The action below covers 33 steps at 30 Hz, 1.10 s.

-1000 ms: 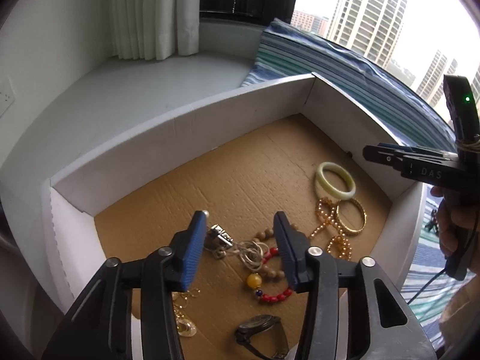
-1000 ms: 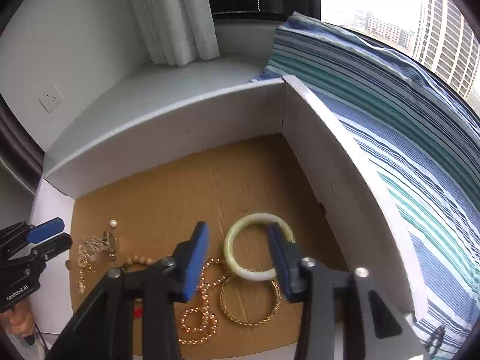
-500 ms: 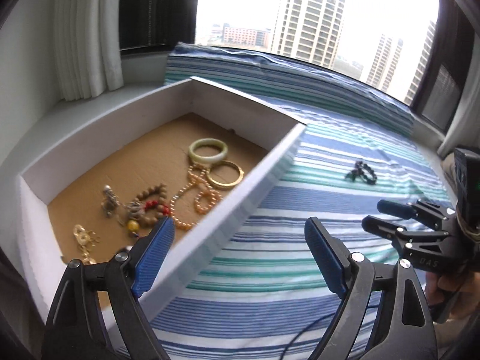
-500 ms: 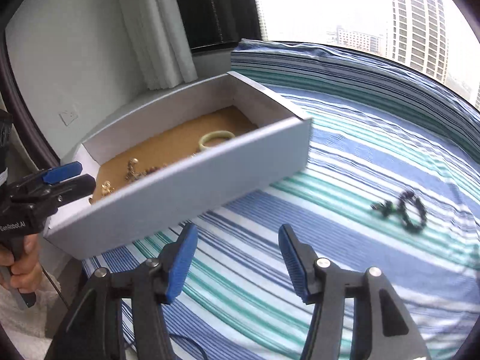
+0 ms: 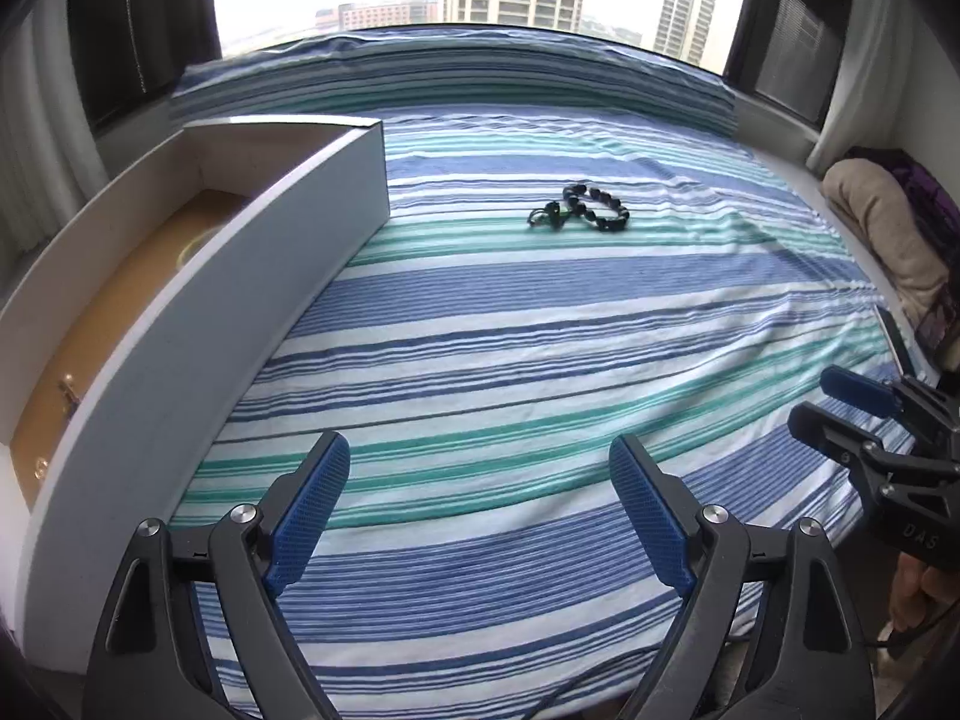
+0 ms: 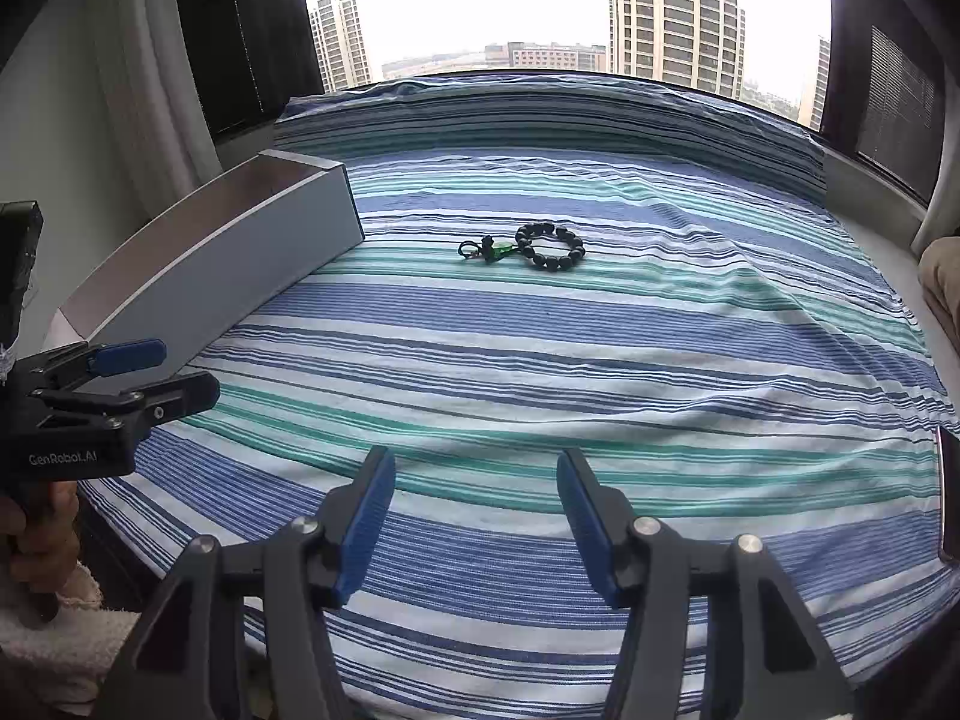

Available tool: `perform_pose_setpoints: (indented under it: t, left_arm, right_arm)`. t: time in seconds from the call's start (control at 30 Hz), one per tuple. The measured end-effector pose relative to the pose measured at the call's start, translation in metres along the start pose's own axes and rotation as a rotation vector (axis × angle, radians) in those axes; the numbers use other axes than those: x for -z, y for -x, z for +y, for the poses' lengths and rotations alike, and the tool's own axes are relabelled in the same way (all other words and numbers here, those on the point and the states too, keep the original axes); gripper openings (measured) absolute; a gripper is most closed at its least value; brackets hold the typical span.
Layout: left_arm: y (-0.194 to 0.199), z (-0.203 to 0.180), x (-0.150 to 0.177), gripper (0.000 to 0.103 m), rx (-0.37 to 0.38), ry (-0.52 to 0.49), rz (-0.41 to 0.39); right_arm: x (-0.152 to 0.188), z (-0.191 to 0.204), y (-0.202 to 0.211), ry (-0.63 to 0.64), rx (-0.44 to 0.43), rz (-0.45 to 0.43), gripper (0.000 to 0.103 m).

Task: Organize jewelry
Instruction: 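Move both tools back over the black bead bracelet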

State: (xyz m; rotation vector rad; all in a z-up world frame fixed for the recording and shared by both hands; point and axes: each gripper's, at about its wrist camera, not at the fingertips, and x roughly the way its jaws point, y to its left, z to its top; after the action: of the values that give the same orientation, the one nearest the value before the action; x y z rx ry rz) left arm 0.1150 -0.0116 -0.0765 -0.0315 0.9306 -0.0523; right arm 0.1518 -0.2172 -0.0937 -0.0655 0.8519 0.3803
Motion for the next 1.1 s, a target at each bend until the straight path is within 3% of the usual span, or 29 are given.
perform_pose_setpoints:
  t: [0.33,0.6,0.83,1.1]
  left_arm:
    - [-0.004,-0.005,0.001,0.089,-0.077,-0.046,0.002]
    - [-0.039,0.000,-0.007,0.089,0.003,-0.040,0.073]
    - [-0.087,-0.018,-0.065,0.089,0.171,-0.136,0.096]
    - [-0.173,-0.051,-0.129,0.089,0.149,-0.202,0.061]
  right_arm:
    - [0.008,0.001,-0.006,-0.052,-0.076,0.017,0.057]
    - [0.015,-0.003,-0.015,-0.071,-0.081,0.042,0.057]
    - [0.019,-0.016,-0.020,-0.097,-0.084,0.054,0.057]
    - [0.024,-0.041,-0.026,-0.155,-0.076,0.071,0.057]
